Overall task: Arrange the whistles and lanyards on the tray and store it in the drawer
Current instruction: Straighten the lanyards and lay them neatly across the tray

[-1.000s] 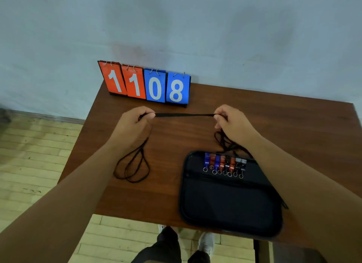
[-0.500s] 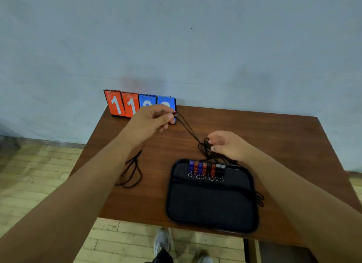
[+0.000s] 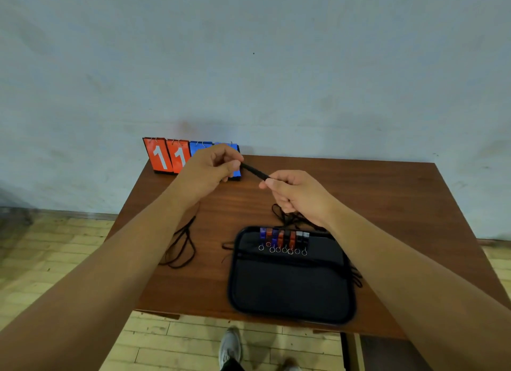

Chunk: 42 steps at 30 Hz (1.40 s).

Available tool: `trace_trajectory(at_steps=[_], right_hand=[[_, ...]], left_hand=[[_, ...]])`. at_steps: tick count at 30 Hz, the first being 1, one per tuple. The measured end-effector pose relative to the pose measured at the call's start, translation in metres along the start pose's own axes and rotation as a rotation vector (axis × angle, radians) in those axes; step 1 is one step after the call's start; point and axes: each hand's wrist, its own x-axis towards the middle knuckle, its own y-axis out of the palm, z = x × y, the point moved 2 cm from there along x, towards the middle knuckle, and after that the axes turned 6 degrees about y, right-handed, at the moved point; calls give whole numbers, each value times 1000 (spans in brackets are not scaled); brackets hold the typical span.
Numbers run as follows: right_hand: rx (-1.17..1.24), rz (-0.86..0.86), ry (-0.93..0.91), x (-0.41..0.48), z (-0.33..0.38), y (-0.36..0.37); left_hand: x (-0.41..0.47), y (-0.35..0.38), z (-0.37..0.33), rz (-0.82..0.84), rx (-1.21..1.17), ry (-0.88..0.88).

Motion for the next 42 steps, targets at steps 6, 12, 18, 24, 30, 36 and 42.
trace_trajectory(at_steps=[6, 12, 18, 24, 30, 36, 42], right_hand=[[-302, -48, 123, -18, -28, -31], [-625, -95, 246, -39, -77, -60], [-671, -184, 403, -63, -144, -83], [-672, -219, 522, -83, -203, -84], [-712, -267, 527, -89, -236, -84], [-770, -411, 574, -85, -262, -87], [-947, -457, 517, -79, -274, -85]], left_hand=[[-18, 17, 31, 51, 168, -166], [-34, 50, 79, 204, 348, -263], [-53, 82, 130, 239, 395, -297], [-72, 101, 170, 222, 476, -368], [-76, 112, 200, 230, 503, -399], [-80, 129, 225, 247, 485, -394], [-74, 138, 248, 281, 600, -248]])
